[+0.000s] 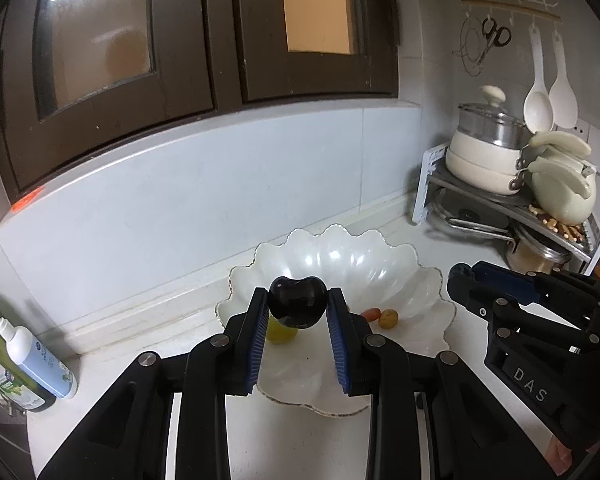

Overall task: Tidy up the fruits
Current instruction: 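Carry the plum with the left tool while the right tool carries the blueberry over the bowl, then open the left tool over the bowl while the right tool releases the blueberry into it, then withdraw both open tools from the bowl toward the remaining dark fruits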

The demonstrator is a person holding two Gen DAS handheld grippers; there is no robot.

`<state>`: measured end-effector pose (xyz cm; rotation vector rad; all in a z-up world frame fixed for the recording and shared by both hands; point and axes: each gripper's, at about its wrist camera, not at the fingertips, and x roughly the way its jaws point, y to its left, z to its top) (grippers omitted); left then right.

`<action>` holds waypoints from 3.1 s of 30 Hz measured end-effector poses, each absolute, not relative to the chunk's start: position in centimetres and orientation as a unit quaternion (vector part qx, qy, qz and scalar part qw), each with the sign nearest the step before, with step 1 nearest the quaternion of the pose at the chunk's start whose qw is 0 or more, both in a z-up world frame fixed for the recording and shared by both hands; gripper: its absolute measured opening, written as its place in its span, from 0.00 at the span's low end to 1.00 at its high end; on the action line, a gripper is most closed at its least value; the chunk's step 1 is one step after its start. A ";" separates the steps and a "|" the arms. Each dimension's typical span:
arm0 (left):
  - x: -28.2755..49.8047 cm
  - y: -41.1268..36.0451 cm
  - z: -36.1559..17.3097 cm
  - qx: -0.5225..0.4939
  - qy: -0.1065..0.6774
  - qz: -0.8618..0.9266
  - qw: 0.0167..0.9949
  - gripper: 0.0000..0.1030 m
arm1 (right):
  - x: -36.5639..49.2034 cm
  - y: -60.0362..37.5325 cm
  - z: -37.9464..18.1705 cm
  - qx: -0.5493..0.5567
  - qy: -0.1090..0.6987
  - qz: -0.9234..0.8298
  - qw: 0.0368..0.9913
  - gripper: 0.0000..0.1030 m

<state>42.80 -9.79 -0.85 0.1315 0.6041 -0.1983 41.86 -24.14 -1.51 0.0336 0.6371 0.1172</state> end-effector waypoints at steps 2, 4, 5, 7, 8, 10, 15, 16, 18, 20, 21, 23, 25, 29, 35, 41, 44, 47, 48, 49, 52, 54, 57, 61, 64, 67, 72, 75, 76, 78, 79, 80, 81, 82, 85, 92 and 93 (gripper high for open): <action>43.5 -9.8 -1.2 0.063 0.305 -0.099 0.945 0.29 | 42.4 -24.1 -1.8 0.015 0.318 0.058 0.946 0.23; 44.3 -9.9 -1.5 0.063 0.314 -0.097 0.942 0.29 | 43.1 -24.1 -2.0 0.012 0.323 0.057 0.945 0.23; 44.6 -9.9 -1.6 0.063 0.316 -0.096 0.942 0.29 | 43.5 -24.2 -2.2 0.012 0.327 0.057 0.943 0.23; 45.3 -9.9 -1.9 0.061 0.326 -0.098 0.938 0.29 | 44.3 -24.4 -2.6 0.015 0.336 0.059 0.940 0.23; 45.8 -10.0 -2.0 0.059 0.331 -0.098 0.937 0.29 | 44.8 -24.4 -2.8 0.015 0.342 0.060 0.938 0.23; 46.6 -10.1 -2.3 0.057 0.341 -0.100 0.933 0.29 | 45.8 -24.6 -3.3 0.019 0.354 0.063 0.933 0.23; 48.5 -10.7 -3.3 0.064 0.368 -0.102 0.922 0.29 | 48.1 -24.7 -4.6 0.021 0.385 0.062 0.921 0.23; 49.0 -11.0 -3.6 0.067 0.373 -0.102 0.920 0.29 | 48.5 -24.7 -4.8 0.022 0.389 0.062 0.919 0.23; 49.5 -11.3 -3.9 0.075 0.380 -0.101 0.916 0.29 | 49.3 -24.7 -5.3 0.020 0.399 0.059 0.915 0.23; 50.2 -11.8 -4.5 0.080 0.390 -0.103 0.912 0.29 | 50.0 -24.8 -5.8 0.017 0.407 0.056 0.911 0.23; 50.4 -11.9 -4.7 0.081 0.394 -0.104 0.910 0.29 | 50.4 -24.8 -6.1 0.014 0.412 0.056 0.909 0.23; 51.0 -12.3 -5.2 0.086 0.405 -0.109 0.904 0.29 | 50.8 -24.9 -6.5 0.010 0.421 0.052 0.906 0.23; 51.6 -12.7 -5.7 0.088 0.416 -0.111 0.898 0.29 | 51.2 -25.0 -6.8 0.009 0.427 0.049 0.903 0.23; 52.5 -13.3 -6.6 0.087 0.434 -0.118 0.889 0.29 | 51.9 -25.5 -7.6 0.012 0.442 0.048 0.896 0.23; 53.3 -14.1 -7.6 0.086 0.452 -0.123 0.879 0.29 | 52.7 -26.1 -8.4 0.013 0.459 0.045 0.887 0.23; 53.5 -14.6 -8.0 0.091 0.457 -0.126 0.876 0.30 | 52.9 -26.5 -8.6 0.016 0.466 0.043 0.884 0.24; 53.5 -14.5 -8.0 0.093 0.456 -0.123 0.876 0.41 | 52.9 -26.7 -8.5 0.018 0.466 0.043 0.884 0.35; 53.3 -14.3 -7.6 0.092 0.452 -0.120 0.879 0.43 | 52.6 -26.6 -8.3 0.013 0.462 0.039 0.886 0.38; 53.3 -14.2 -7.5 0.092 0.451 -0.115 0.880 0.43 | 52.5 -26.6 -8.3 0.009 0.462 0.038 0.886 0.38; 53.3 -14.1 -7.4 0.092 0.450 -0.113 0.881 0.43 | 52.4 -26.5 -8.2 0.005 0.461 0.036 0.886 0.38; 52.8 -13.6 -7.0 0.090 0.445 -0.102 0.885 0.43 | 52.0 -26.6 -8.0 0.004 0.460 0.034 0.887 0.38; 52.5 -13.3 -6.6 0.088 0.440 -0.099 0.888 0.43 | 51.5 -26.6 -7.8 0.008 0.458 0.032 0.888 0.39; 51.9 -12.8 -6.0 0.082 0.432 -0.095 0.893 0.43 | 50.8 -26.5 -7.2 0.006 0.452 0.033 0.892 0.38; 50.6 -12.1 -4.9 0.081 0.413 -0.092 0.902 0.43 | 49.7 -26.2 -6.2 0.000 0.439 0.032 0.898 0.38; 49.7 -11.8 -4.1 0.081 0.401 -0.093 0.908 0.43 | 48.5 -25.9 -5.3 -0.005 0.425 0.033 0.905 0.38; 48.9 -11.4 -3.5 0.075 0.396 -0.099 0.910 0.43 | 47.5 -25.6 -4.4 -0.008 0.413 0.034 0.910 0.38; 47.6 -10.7 -2.4 0.061 0.386 -0.104 0.915 0.43 | 46.0 -25.4 -3.2 -0.006 0.398 0.035 0.917 0.38; 46.8 -10.4 -1.9 0.062 0.381 -0.102 0.917 0.43 | 44.9 -25.3 -2.4 -0.008 0.386 0.030 0.922 0.38; 46.4 -10.3 -1.7 0.062 0.380 -0.102 0.917 0.43 | 44.7 -25.3 -2.3 -0.008 0.384 0.029 0.923 0.38; 45.7 -10.3 -1.3 0.068 0.376 -0.103 0.919 0.43 | 43.9 -25.2 -1.9 -0.007 0.377 0.028 0.926 0.38; 45.4 -10.3 -1.2 0.069 0.373 -0.103 0.919 0.43 | 43.5 -25.2 -1.8 -0.007 0.375 0.027 0.927 0.38; 45.0 -10.2 -1.0 0.070 0.371 -0.105 0.920 0.43 | 43.1 -25.2 -1.6 -0.005 0.372 0.027 0.928 0.38; 44.6 -10.2 -0.8 0.070 0.369 -0.108 0.921 0.43 | 42.7 -25.1 -1.4 -0.003 0.369 0.027 0.929 0.38; 44.4 -10.2 -0.7 0.070 0.367 -0.110 0.921 0.44 | 42.3 -25.1 -1.2 -0.004 0.365 0.027 0.930 0.38; 43.1 -10.2 -0.1 0.075 0.357 -0.116 0.924 0.44 | 41.0 -25.0 -0.6 -0.006 0.352 0.021 0.936 0.38; 40.5 -10.1 1.2 0.077 0.335 -0.130 0.930 0.44 | 38.2 -25.3 0.6 0.000 0.332 0.018 0.943 0.38; 40.1 -10.1 1.4 0.077 0.332 -0.133 0.931 0.44 | 37.8 -25.4 0.7 0.002 0.330 0.018 0.944 0.38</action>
